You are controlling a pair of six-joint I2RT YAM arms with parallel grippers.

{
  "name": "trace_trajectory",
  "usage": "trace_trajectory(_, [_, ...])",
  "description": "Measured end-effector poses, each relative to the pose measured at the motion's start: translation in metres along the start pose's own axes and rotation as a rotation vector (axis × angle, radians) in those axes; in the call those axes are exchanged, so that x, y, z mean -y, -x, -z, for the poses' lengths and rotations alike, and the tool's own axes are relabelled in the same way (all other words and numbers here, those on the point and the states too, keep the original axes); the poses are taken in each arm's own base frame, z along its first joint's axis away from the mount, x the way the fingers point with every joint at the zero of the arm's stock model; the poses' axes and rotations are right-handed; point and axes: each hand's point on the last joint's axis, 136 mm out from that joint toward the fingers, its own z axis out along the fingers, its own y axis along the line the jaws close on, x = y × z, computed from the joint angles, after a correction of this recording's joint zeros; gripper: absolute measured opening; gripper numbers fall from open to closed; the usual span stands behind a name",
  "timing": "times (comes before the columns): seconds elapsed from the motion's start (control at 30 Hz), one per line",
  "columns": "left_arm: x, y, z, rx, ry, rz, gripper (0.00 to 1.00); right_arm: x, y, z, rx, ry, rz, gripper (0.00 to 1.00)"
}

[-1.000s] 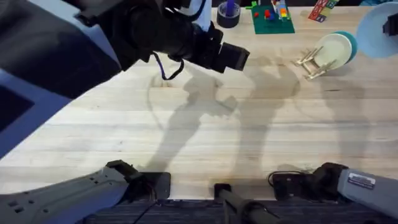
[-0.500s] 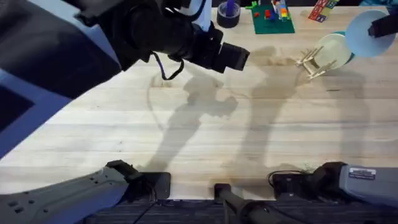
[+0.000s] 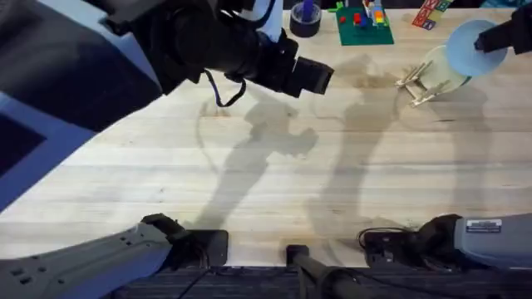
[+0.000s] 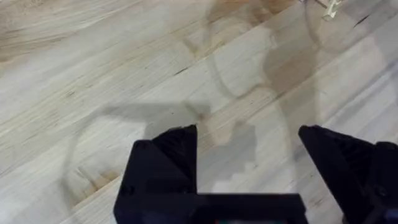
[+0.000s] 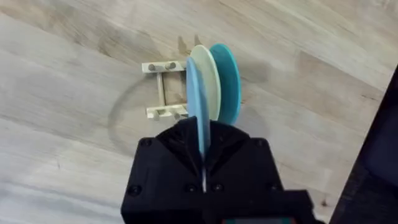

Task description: Pick up the plates from the table one by one and place each into a slot on the dish rack.

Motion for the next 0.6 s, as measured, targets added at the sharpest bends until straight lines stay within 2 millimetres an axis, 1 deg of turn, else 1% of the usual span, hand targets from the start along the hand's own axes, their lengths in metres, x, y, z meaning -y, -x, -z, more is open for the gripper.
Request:
trace_trajectory(0.17, [0.000,0.000,0.000,0.000,0.003,0.000,0.994,-0.001,0.001,-0.009,0.005,0.023,0.000,0.029])
trace_trajectory(0.3, [-0.001,0.000,0.000,0.001,0.008,0.000,0.995,-0.003,-0.001,-0.020,-0.010,0.049,-0.005,0.029])
trace_trajectory(0.6, [-0.002,0.000,0.000,0.001,0.012,0.000,0.995,-0.004,-0.007,-0.036,-0.037,0.078,-0.013,0.029])
